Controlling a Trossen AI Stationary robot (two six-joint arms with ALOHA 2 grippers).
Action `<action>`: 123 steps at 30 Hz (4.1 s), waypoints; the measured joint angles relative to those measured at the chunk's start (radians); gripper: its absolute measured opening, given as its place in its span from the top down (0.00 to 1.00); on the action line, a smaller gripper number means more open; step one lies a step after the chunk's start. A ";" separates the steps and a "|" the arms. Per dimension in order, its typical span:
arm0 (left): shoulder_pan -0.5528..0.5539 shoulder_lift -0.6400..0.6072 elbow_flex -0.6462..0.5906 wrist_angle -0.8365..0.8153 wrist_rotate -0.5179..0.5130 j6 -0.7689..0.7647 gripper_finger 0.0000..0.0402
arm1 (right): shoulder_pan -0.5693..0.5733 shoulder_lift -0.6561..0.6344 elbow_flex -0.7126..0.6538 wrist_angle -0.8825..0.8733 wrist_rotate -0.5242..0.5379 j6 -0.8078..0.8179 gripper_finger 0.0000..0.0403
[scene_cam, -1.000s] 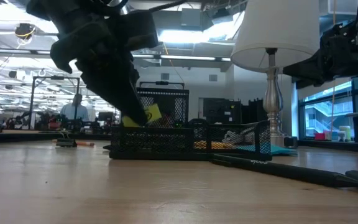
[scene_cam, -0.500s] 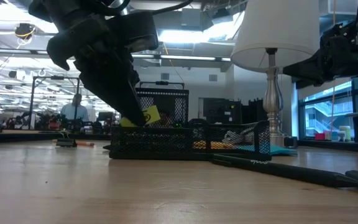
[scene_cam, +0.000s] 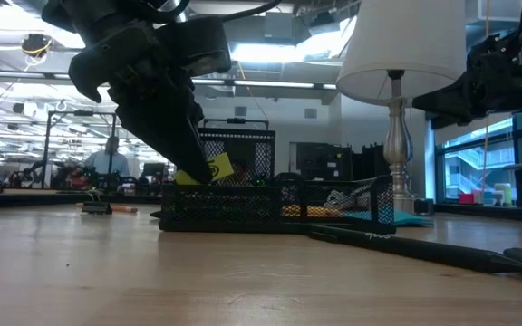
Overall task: Pick and place office supplies into organizer
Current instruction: Put the green eraser into the desk organizer, then put the bottom black binder clip into the desk organizer
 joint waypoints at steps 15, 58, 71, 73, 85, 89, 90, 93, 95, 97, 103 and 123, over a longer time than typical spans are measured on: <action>0.000 0.000 0.000 0.000 -0.001 -0.016 0.88 | 0.000 0.000 0.000 0.000 0.000 0.000 0.86; -0.034 -0.218 -0.090 -0.724 -0.191 -0.141 0.83 | 0.000 0.000 0.000 0.000 0.000 -0.007 0.86; -0.032 -0.218 -0.198 -0.698 -0.370 -0.266 0.65 | 0.000 0.000 0.000 0.000 0.000 -0.030 0.86; -0.029 -0.218 -0.198 -0.699 -0.366 -0.267 0.64 | 0.000 0.000 0.000 0.000 0.000 -0.031 0.86; -0.021 -0.186 -0.198 -0.651 -0.383 -0.217 0.64 | 0.000 0.000 0.000 0.000 0.000 -0.052 0.86; -0.018 -0.149 -0.198 -0.651 -0.370 -0.217 0.64 | 0.000 0.000 0.000 0.000 0.000 -0.052 0.86; -0.018 -0.138 -0.198 -0.651 -0.379 -0.217 0.64 | 0.000 0.000 0.000 0.000 0.001 -0.052 0.86; -0.019 -0.109 -0.198 -0.652 -0.389 -0.210 0.64 | 0.000 0.000 0.000 0.000 0.000 -0.052 0.86; -0.019 -0.090 -0.198 -0.651 -0.392 -0.201 0.64 | 0.000 0.000 0.000 0.000 0.000 -0.052 0.86; -0.019 -0.075 -0.198 -0.651 -0.393 -0.200 0.64 | 0.000 0.000 0.000 0.000 0.000 -0.052 0.86; -0.019 -0.064 -0.198 -0.651 -0.401 -0.200 0.66 | 0.000 0.000 0.000 0.000 0.000 -0.052 0.86; -0.019 -0.064 -0.198 -0.651 -0.406 -0.199 0.97 | 0.000 0.000 0.000 0.000 0.000 -0.052 0.86</action>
